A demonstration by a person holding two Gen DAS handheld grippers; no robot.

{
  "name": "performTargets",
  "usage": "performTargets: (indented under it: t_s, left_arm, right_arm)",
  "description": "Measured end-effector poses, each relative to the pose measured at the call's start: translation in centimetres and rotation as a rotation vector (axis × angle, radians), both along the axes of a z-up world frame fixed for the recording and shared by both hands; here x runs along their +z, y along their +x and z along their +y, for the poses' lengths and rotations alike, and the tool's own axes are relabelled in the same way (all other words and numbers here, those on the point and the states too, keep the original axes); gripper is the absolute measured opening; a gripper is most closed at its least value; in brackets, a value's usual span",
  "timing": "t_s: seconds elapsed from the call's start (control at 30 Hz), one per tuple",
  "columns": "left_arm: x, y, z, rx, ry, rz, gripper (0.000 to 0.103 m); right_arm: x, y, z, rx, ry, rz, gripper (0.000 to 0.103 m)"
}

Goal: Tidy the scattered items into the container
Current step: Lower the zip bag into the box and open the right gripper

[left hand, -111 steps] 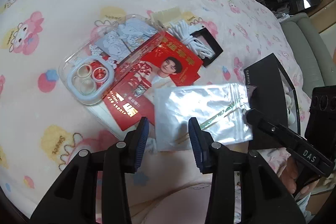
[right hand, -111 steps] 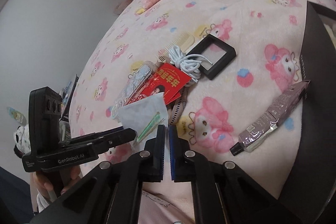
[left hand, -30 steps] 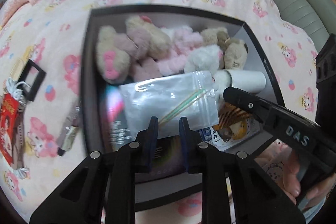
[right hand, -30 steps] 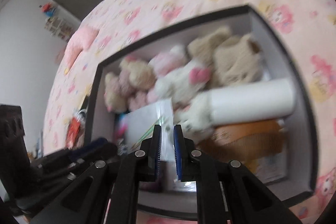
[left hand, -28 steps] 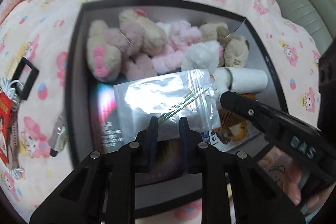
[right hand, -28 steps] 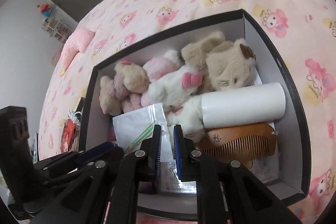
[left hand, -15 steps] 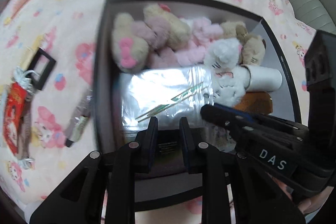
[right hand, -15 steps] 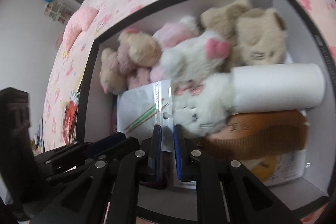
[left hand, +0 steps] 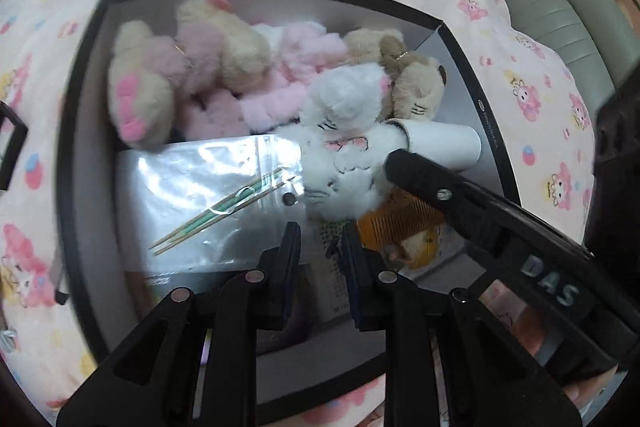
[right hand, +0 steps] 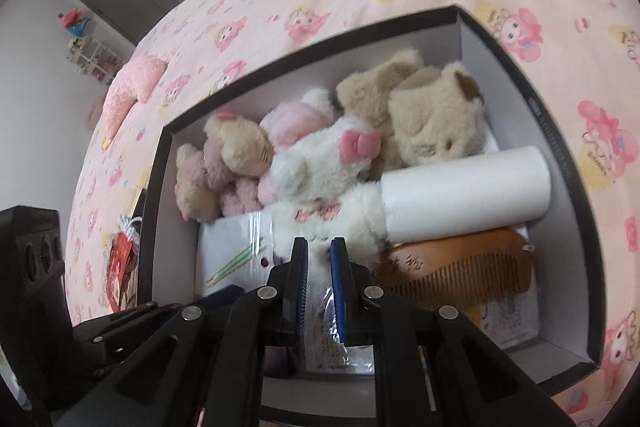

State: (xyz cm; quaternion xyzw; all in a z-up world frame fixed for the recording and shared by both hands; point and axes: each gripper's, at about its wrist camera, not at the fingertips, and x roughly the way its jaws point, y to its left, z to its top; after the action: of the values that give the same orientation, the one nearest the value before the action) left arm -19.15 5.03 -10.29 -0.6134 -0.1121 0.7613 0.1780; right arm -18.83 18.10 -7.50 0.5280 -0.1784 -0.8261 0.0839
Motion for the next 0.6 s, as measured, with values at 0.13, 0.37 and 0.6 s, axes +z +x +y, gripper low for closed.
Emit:
performTargets:
  t_s: [0.13,0.37,0.6]
  left_arm:
    - [-1.1,-1.0,-0.9,0.083,-0.105,-0.023,0.020]
    - [0.4,-0.3,-3.0,0.159,-0.063,0.002,0.020]
    - [-1.1,-1.4,-2.5,0.141,-0.133,-0.048,0.018]
  right_arm:
    - [-0.1,-0.2,0.5,-0.014,-0.001,-0.011,0.011]
    - [-0.6,-0.2,-0.7,0.055,-0.014,-0.048,0.011]
    - [-1.7,-0.2,-2.4,0.115,0.032,-0.099,0.011]
